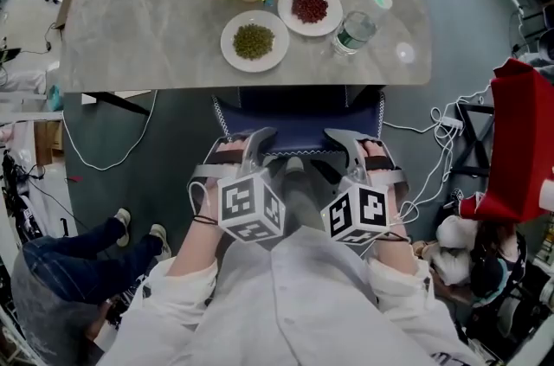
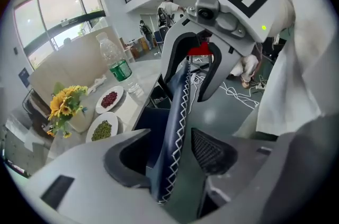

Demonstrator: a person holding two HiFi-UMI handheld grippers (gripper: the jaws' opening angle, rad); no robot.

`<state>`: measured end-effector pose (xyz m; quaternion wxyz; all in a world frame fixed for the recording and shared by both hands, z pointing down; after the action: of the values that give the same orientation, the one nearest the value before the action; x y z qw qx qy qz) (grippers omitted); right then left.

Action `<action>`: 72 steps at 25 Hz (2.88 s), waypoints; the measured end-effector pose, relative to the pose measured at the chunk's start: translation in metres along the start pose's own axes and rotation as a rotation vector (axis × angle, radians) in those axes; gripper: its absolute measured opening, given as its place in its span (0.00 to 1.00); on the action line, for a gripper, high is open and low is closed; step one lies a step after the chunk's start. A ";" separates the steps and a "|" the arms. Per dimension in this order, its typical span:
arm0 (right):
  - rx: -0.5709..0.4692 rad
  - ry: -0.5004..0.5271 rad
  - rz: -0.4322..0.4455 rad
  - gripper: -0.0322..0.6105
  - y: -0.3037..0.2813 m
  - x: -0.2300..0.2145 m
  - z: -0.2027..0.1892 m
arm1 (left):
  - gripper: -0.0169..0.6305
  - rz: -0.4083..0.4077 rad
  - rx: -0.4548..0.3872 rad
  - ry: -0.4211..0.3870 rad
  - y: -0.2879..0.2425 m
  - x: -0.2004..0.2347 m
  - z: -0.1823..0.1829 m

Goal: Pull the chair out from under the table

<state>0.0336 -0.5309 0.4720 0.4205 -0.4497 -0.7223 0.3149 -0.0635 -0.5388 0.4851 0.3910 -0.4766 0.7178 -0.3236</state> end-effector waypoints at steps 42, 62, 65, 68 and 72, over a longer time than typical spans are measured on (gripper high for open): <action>0.056 0.123 0.079 0.23 -0.034 0.001 -0.015 | 0.23 -0.069 0.039 -0.082 -0.031 -0.005 -0.010; 0.088 0.023 0.063 0.22 -0.021 0.065 -0.007 | 0.22 -0.123 0.063 -0.140 -0.011 -0.054 -0.031; 0.083 0.022 0.070 0.22 -0.012 0.079 -0.008 | 0.22 -0.118 0.066 -0.137 -0.004 -0.069 -0.030; 0.069 0.047 0.071 0.22 0.001 0.088 -0.012 | 0.22 -0.105 0.064 -0.120 0.004 -0.083 -0.024; 0.051 0.070 0.090 0.22 0.017 0.110 -0.018 | 0.22 -0.089 0.073 -0.095 0.016 -0.112 -0.021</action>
<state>0.0292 -0.4221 0.5020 0.4421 -0.4816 -0.6779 0.3362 -0.0612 -0.4265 0.5104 0.4269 -0.5082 0.6643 -0.3439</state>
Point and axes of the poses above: the fingertips, and each gripper's own axes: y backward along the fingers, x to its left, z out of its top, the point moved 6 cm from there along y, backward along the fingers, and after that the axes turned 1 degree about z, right-handed, at the moved point
